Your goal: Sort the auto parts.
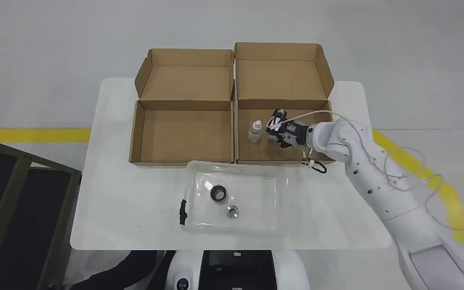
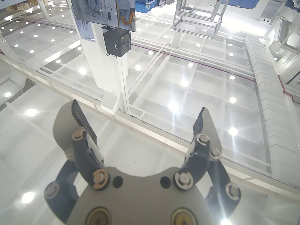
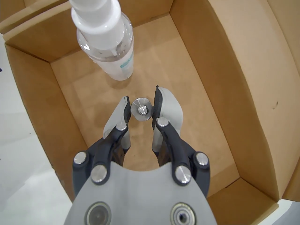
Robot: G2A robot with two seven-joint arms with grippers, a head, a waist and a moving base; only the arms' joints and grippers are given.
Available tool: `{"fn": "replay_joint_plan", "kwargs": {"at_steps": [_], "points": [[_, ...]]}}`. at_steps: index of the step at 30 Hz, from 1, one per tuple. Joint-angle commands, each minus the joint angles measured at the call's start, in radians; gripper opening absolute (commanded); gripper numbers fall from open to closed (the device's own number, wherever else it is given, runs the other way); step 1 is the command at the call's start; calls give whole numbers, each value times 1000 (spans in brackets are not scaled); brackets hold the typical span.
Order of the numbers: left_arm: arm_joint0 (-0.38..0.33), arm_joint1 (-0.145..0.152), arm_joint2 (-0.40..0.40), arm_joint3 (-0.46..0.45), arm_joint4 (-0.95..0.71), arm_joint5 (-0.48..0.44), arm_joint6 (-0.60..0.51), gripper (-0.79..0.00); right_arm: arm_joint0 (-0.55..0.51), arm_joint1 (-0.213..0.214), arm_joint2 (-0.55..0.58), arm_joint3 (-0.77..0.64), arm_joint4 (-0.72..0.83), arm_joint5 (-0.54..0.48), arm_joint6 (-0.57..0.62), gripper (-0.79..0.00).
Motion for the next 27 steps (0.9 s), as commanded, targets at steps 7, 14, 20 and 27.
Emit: {"fn": "replay_joint_plan", "kwargs": {"at_steps": [7, 14, 20, 27], "points": [[0, 0, 0, 0, 0, 0, 0, 0, 9, -10, -14, 19, -7, 1, 0, -437], [0, 0, 0, 0, 0, 0, 0, 0, -4, -1, 22, -29, -9, -9, 1, -289], [0, 0, 0, 0, 0, 0, 0, 0, -70, 32, 118, -178, -3, -35, 35, -252], [0, 0, 0, 0, 0, 0, 0, 0, -187, 74, 246, -404, 30, -87, 96, -268]]}}
